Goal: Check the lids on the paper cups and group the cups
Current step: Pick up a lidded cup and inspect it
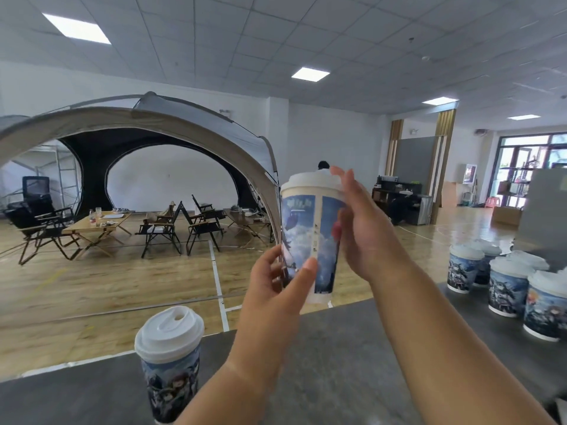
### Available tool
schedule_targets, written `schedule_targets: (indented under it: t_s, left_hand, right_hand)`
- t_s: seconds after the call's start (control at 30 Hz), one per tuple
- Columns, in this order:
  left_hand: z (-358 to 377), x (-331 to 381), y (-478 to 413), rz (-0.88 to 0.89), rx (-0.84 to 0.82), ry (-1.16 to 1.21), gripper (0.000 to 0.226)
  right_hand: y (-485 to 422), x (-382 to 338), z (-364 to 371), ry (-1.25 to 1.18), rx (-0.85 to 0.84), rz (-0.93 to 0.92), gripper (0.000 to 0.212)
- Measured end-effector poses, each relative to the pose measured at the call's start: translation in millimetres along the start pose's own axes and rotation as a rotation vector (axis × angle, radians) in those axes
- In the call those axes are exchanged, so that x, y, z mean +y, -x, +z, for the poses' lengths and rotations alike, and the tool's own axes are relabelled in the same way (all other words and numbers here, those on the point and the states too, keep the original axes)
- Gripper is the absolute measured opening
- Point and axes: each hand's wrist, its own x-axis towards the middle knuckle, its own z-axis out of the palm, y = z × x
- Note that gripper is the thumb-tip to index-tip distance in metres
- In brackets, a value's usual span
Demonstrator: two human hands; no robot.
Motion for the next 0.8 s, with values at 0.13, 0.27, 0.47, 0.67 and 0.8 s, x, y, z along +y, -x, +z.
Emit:
schedule_targets:
  t_s: [0.13,0.27,0.47,0.67,0.8]
  left_hand:
    - [6,0,10,0.116,0.059,-0.119,0.057]
    - [6,2,15,-0.21,-0.143,0.378,0.062]
    - [15,-6,28,-0.3,-0.402,0.726,0.061]
    - [4,-3,25,0.004,-0.008,0.205,0.068]
    - [-1,-1,24,0.245,0.167,-0.306,0.07]
  right_hand:
    - [9,-1,10,0.152,0.096,-0.066,0.056]
    - [3,-12,3,-0.246,-0.135,0.153,0.061]
    - [-1,12,-3,-0.586,-0.257,0.319,0.092]
    - [9,-5,12,-0.277,-0.141,0.144,0.068]
    - [18,-11,24,-0.123,-0.05,0.01,0.045]
